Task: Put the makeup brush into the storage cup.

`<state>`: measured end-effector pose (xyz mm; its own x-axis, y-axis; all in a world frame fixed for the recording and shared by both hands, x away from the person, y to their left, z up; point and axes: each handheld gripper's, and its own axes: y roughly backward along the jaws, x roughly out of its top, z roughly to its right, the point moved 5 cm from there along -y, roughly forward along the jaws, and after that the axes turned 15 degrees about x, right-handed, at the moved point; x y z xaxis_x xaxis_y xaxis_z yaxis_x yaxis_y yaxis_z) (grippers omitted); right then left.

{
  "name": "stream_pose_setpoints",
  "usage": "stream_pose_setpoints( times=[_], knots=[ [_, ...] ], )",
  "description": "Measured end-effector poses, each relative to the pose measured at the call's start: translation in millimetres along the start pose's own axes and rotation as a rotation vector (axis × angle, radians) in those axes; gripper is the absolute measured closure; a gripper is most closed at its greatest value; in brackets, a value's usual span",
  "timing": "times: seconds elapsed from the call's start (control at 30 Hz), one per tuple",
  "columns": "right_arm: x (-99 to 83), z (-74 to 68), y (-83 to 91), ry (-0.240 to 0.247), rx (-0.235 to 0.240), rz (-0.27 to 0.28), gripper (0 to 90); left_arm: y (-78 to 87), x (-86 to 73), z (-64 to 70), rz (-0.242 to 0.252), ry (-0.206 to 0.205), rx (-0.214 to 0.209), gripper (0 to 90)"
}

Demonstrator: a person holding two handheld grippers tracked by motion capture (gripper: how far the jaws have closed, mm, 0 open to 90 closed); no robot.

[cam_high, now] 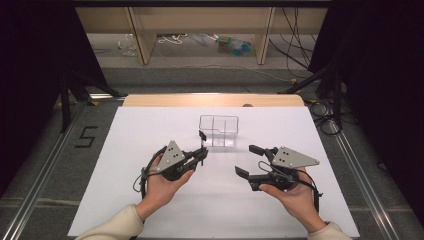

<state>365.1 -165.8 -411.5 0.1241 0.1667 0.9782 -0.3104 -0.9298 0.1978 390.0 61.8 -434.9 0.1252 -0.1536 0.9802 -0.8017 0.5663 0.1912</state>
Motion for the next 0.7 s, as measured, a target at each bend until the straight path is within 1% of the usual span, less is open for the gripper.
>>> stream_pose_setpoints(
  times=[0.03,0.07,0.13,0.17,0.2,0.27,0.3,0.33,0.37,0.4,0.43,0.47,0.5,0.53,0.6,0.63,0.67,0.7],
  knots=[
    [-1.3,-0.1,1.9,-0.001,-0.003,-0.010,20.2,0.0,0.1,-0.2,0.000,0.000,0.001,85.0],
    [-2.9,-0.2,2.6,0.000,-0.004,0.008,20.2,-0.1,0.1,-0.7,-0.002,-0.002,0.001,85.0],
    [-3.7,-0.1,4.7,-0.001,-0.012,-0.002,20.2,-0.2,0.2,-0.8,-0.003,-0.002,0.000,85.0],
    [-4.2,-0.1,4.8,-0.004,-0.009,0.010,20.2,-0.3,0.4,-0.8,-0.002,-0.001,0.001,85.0],
    [-5.9,-0.3,8.5,-0.006,-0.015,-0.003,20.1,-0.3,0.7,-0.7,-0.002,-0.001,0.001,85.0],
    [-6.9,-0.9,10.1,-0.014,-0.012,-0.004,20.1,-0.3,1.4,0.0,0.002,-0.006,-0.002,85.0],
    [-7.4,-0.5,11.2,-0.009,-0.015,0.005,20.1,-0.4,1.6,0.3,0.003,-0.007,-0.003,85.0],
    [-9.5,-0.8,15.6,-0.014,-0.027,-0.005,20.1,-0.4,1.5,0.6,0.002,-0.008,-0.002,85.0],
    [-10.4,-0.7,17.4,-0.009,-0.027,-0.003,20.1,-0.4,1.5,0.6,0.002,-0.008,-0.002,85.0],
    [-11.7,-1.7,19.7,-0.022,-0.030,-0.013,20.1,-0.4,1.4,0.7,0.003,-0.007,-0.002,85.0],
    [-12.3,-1.5,20.3,-0.018,-0.038,0.002,20.1,-0.3,1.5,0.6,0.002,-0.008,-0.002,85.0],
    [-12.3,-1.5,20.3,-0.018,-0.038,0.002,20.1,-0.1,1.7,0.4,0.003,-0.010,-0.001,85.0],
    [-14.6,-3.4,23.4,-0.031,-0.033,0.002,20.1,0.0,2.1,0.2,0.005,-0.010,0.000,85.0],
    [-15.5,-3.2,25.1,-0.026,-0.043,0.003,20.1,0.1,2.4,0.1,0.006,-0.007,0.000,85.0],
    [-16.2,-4.4,25.6,-0.033,-0.037,0.013,20.1,0.0,2.7,-0.8,0.007,-0.005,0.003,85.0],
    [-17.5,-5.6,27.6,-0.043,-0.041,-0.001,20.1,-0.2,2.6,-1.1,0.006,-0.004,0.005,85.0],
    [-17.8,-5.8,28.4,-0.038,-0.035,0.010,20.1,-0.5,2.6,-1.4,0.006,-0.004,0.005,85.0],
    [-18.7,-7.6,31.6,-0.058,-0.044,0.002,20.1,-1.3,3.9,-4.7,0.017,-0.022,0.033,85.0]
  ],
)
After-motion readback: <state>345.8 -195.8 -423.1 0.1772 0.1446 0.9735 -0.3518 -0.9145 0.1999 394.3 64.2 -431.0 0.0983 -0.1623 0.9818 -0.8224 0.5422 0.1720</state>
